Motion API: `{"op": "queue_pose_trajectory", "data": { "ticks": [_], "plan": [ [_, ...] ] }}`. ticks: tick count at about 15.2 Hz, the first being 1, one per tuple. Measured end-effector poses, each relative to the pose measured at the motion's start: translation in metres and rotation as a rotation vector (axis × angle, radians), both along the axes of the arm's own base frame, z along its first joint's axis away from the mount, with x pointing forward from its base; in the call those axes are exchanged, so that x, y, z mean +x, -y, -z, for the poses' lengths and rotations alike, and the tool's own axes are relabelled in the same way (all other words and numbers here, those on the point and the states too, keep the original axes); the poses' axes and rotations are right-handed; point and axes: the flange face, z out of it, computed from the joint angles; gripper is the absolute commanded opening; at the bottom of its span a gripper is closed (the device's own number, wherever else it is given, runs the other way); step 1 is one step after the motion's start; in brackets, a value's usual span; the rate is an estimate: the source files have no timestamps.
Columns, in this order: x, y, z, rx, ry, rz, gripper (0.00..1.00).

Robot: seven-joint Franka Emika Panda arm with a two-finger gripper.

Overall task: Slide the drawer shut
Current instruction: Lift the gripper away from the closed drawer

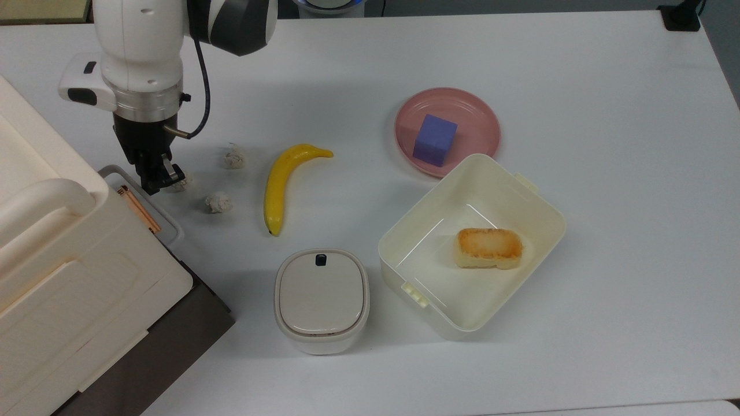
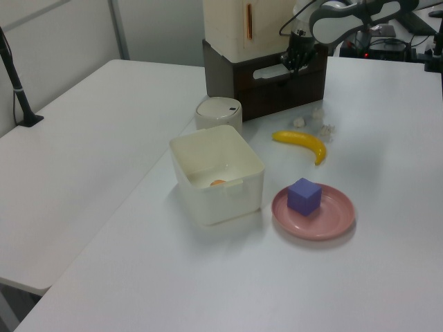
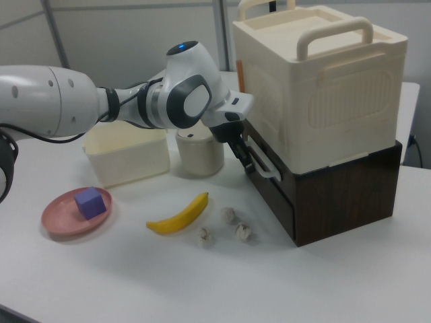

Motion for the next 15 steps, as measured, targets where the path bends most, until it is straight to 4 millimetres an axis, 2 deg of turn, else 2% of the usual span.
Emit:
{"op": "queue_pose_trajectory", "data": {
  "ticks": [3,4,5,6,8,9,10,11,12,13,14,15],
  "plan": [
    [0.0,-0.002,-0.001,-0.013,-0.018,-0.053,0.02],
    [-0.001,-0.01,0.0,-0.025,-0.067,-0.13,0.02],
    [-0.003,-0.023,0.003,-0.024,-0.133,-0.201,0.03],
    [-0.005,-0.048,0.007,-0.002,-0.21,-0.282,0.05],
    [-0.008,-0.085,0.002,0.044,-0.265,-0.395,0.11],
    [-0.012,-0.103,-0.008,0.061,-0.293,-0.458,0.13],
    [-0.017,-0.112,-0.018,0.075,-0.309,-0.498,0.2],
    [-0.025,-0.124,-0.034,0.101,-0.321,-0.548,0.23],
    [-0.032,-0.133,-0.046,0.122,-0.334,-0.597,0.33],
    [-0.039,-0.142,-0.056,0.134,-0.351,-0.652,0.54],
    [-0.042,-0.149,-0.06,0.133,-0.361,-0.696,0.82],
    [-0.043,-0.154,-0.062,0.128,-0.369,-0.739,1.0]
  ]
}}
